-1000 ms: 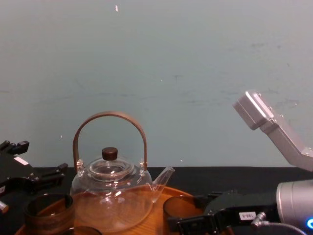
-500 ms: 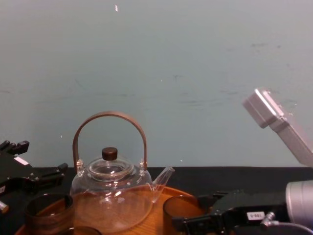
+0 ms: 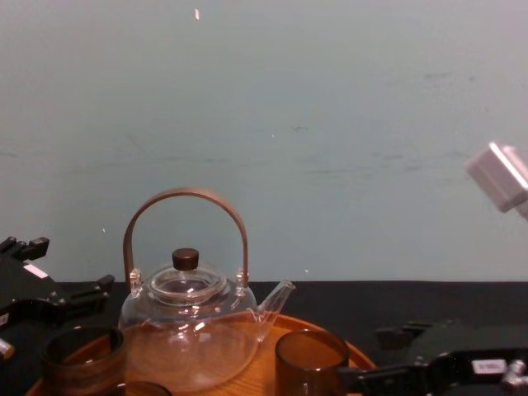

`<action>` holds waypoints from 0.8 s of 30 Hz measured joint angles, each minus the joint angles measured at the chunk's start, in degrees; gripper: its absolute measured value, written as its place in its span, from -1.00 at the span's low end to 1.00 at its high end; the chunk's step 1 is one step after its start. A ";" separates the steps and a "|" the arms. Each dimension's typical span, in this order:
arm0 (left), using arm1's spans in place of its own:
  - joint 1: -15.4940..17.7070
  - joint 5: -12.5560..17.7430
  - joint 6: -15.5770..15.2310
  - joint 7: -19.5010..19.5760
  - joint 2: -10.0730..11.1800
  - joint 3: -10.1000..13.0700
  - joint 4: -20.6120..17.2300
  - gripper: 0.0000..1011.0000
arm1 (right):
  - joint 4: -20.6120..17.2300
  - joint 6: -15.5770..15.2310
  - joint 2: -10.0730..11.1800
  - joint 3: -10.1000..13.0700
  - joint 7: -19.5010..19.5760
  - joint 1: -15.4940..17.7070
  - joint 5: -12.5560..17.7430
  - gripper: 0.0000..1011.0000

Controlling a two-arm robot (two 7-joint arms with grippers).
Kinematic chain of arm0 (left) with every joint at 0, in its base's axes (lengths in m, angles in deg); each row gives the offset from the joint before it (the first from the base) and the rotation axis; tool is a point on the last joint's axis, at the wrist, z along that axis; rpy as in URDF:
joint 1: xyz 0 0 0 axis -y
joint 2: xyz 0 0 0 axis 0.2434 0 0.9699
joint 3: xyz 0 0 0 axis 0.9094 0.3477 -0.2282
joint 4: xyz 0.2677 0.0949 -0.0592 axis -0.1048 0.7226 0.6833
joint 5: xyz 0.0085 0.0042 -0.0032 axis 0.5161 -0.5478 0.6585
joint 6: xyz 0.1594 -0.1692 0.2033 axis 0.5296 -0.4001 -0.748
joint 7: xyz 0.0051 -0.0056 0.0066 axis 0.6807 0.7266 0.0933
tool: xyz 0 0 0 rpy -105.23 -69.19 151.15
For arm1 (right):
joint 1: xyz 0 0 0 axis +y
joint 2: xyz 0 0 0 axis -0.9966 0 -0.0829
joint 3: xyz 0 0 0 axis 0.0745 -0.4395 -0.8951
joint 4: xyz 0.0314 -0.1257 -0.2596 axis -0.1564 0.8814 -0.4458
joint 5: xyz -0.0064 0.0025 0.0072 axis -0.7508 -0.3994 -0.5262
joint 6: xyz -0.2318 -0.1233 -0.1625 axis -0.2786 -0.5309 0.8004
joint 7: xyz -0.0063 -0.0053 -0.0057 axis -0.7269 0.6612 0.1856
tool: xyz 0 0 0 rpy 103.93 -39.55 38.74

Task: Pick up the glass from the table and place it on the tray.

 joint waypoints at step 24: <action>0.00 0.00 0.00 0.00 0.00 0.00 0.00 0.98 | -9.72 2.19 7.71 7.99 4.44 7.53 5.51 0.98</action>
